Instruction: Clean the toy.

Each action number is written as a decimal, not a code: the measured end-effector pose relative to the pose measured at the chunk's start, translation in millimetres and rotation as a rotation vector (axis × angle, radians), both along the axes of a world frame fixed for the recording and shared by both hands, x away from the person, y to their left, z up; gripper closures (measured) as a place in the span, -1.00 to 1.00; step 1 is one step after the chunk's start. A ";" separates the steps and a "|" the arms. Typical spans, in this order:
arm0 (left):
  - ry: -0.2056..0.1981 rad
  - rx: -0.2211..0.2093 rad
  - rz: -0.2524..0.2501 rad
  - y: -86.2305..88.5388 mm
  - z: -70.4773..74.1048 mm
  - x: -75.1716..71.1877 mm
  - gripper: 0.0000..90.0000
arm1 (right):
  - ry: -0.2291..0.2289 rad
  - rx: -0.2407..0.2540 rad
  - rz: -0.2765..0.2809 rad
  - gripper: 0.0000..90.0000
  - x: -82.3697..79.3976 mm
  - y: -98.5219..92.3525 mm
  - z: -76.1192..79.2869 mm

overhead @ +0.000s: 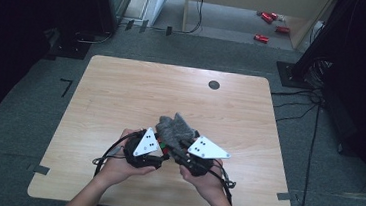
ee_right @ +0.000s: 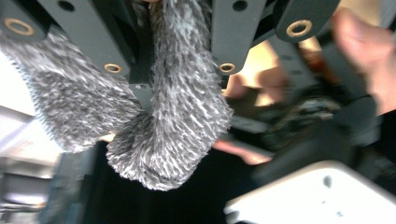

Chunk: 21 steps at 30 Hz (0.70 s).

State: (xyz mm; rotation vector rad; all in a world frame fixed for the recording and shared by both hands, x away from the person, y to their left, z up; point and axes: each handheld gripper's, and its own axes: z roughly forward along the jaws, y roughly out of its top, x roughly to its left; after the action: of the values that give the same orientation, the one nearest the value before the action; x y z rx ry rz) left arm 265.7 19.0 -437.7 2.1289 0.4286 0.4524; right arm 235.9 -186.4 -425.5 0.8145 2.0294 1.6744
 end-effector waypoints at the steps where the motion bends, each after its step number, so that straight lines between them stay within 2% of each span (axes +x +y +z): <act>1: 0.002 -0.007 0.010 3.2 0.5 1.9 -0.21 | 0.000 0.012 -0.024 0.72 1.9 -5.7 1.0; 4: 0.012 -0.024 0.023 10.2 2.5 5.8 -0.21 | 0.006 0.029 -0.036 0.72 2.1 -13.2 2.1; 6: 0.010 -0.023 0.023 7.6 1.7 4.3 -0.21 | 0.000 0.014 0.001 0.72 -1.9 -6.7 0.9; 10: 0.005 -0.017 -0.020 -3.7 -0.1 -2.7 -0.21 | -0.007 -0.033 0.058 0.72 -8.5 12.0 -2.7; 13: 0.012 -0.017 -0.035 -5.7 -0.9 -3.8 -0.21 | -0.002 -0.005 0.023 0.71 -3.2 5.9 -1.4; 15: 0.016 -0.016 -0.019 -1.3 -0.8 -0.7 -0.21 | 0.004 0.028 -0.024 0.71 2.2 -5.4 0.2; 17: 0.021 -0.031 0.003 6.8 0.6 4.2 -0.21 | 0.009 0.035 -0.054 0.73 5.0 -14.7 1.2; 18: 0.026 -0.042 0.016 10.9 1.7 6.5 -0.21 | 0.016 0.033 -0.057 0.73 5.1 -16.8 1.3; 21: 0.032 -0.052 0.031 13.5 2.1 8.1 -0.21 | 0.012 0.015 -0.010 0.74 -0.4 -8.9 0.5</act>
State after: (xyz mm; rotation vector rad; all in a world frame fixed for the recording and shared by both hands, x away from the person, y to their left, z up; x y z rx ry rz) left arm 273.7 32.5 -435.6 2.0836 0.4873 0.4214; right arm 235.5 -195.4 -425.0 0.8403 2.0199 1.6849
